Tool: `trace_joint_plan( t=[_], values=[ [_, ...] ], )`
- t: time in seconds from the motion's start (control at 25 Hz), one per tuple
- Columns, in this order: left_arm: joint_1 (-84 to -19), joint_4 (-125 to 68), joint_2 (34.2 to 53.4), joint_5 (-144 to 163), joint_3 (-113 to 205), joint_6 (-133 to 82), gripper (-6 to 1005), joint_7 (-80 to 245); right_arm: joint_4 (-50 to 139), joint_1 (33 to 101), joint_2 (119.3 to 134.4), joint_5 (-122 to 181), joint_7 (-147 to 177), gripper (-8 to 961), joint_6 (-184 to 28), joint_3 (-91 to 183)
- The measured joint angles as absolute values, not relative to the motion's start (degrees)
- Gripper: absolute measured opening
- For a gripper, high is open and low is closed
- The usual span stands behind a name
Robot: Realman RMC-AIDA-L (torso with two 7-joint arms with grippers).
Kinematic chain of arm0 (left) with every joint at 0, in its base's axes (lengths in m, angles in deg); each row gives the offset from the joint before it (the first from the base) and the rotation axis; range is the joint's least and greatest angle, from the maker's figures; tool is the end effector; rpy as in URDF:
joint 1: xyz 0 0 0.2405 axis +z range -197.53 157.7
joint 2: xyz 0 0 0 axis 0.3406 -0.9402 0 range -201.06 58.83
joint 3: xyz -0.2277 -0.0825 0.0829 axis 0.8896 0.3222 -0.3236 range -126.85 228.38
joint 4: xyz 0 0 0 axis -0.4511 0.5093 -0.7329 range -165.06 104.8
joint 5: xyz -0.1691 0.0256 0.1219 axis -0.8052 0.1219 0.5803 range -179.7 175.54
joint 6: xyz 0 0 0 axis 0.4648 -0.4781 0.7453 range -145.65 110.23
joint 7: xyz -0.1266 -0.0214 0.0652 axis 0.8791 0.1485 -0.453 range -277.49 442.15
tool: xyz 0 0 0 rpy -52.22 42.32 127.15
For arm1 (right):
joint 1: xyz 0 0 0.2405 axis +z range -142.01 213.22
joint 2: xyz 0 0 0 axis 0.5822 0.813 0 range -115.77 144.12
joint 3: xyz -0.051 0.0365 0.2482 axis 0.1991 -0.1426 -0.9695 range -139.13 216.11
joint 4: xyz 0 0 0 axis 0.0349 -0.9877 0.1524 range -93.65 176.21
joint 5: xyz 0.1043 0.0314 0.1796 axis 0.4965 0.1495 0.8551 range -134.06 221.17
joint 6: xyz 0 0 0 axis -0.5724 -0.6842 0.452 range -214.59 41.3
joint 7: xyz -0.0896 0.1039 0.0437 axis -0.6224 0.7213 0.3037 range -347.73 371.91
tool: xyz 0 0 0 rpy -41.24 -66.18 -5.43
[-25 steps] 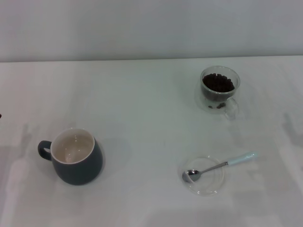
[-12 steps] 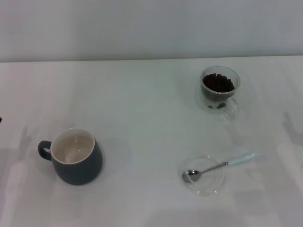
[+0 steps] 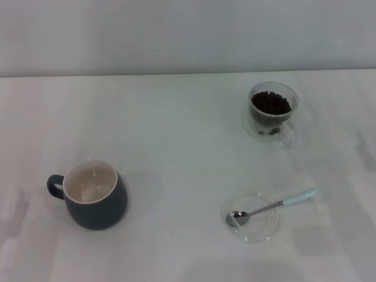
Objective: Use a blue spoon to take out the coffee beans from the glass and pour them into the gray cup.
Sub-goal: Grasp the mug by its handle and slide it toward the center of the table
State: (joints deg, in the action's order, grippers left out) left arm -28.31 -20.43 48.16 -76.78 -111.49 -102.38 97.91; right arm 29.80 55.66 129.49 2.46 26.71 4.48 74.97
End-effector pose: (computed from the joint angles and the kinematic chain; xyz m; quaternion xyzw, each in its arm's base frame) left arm -0.3687 0.2107 -0.0147 -0.6419 -0.2932 -0.3512 0.6154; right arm 0.3672 0.2562 0.0314 -0.6175 0.2312 0.3595 0.6603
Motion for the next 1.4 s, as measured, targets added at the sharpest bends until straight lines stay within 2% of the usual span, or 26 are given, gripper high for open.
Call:
trace_joint_plan(
  t=[0.24,0.44,0.92,1.4],
  values=[
    [-24.53,-20.76,48.12,-69.75,-111.48,-103.37,868,93.78,33.03,55.75,129.49,2.45,28.80,858,1.43,75.51],
    [-24.33,-23.12,48.02,-64.27,-111.48,-102.87,863,89.69,33.16,56.28,129.49,2.39,28.84,858,0.77,75.58],
    [-31.30,-27.23,48.12,-61.60,-111.48,-93.96,861,89.18,31.14,55.72,129.49,2.16,28.88,857,0.47,75.78],
    [-34.71,-27.11,48.17,-59.29,-111.46,-89.73,862,89.18,29.60,55.17,129.49,2.15,28.88,857,0.76,75.85]
  ],
)
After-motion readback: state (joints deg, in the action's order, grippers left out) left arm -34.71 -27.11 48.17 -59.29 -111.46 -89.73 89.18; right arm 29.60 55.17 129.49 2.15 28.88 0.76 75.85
